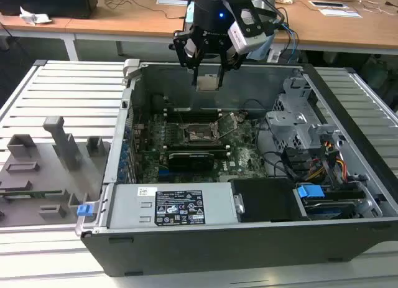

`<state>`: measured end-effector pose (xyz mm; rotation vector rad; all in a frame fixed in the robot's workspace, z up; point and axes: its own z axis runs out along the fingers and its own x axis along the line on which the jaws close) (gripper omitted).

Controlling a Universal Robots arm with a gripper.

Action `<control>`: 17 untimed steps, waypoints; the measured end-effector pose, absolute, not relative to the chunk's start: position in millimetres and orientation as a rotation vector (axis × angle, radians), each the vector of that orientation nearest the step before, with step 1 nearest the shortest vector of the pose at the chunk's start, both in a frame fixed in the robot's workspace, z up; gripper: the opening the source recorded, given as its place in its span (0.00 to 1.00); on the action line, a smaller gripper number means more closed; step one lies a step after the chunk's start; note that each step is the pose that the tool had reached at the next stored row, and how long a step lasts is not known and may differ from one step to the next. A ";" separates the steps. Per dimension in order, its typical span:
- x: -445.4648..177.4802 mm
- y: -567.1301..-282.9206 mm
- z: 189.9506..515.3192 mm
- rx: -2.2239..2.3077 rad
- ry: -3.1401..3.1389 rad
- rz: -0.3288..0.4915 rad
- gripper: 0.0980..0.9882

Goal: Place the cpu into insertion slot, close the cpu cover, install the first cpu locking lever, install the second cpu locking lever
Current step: 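Place the cpu into insertion slot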

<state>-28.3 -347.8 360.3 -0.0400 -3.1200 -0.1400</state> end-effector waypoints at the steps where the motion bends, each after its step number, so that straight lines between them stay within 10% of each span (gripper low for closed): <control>1: -28.3 -347.8 360.3 -0.040 -3.120 -0.140 0.48; 17: -28.3 -347.7 360.3 -0.097 -3.120 -0.141 0.48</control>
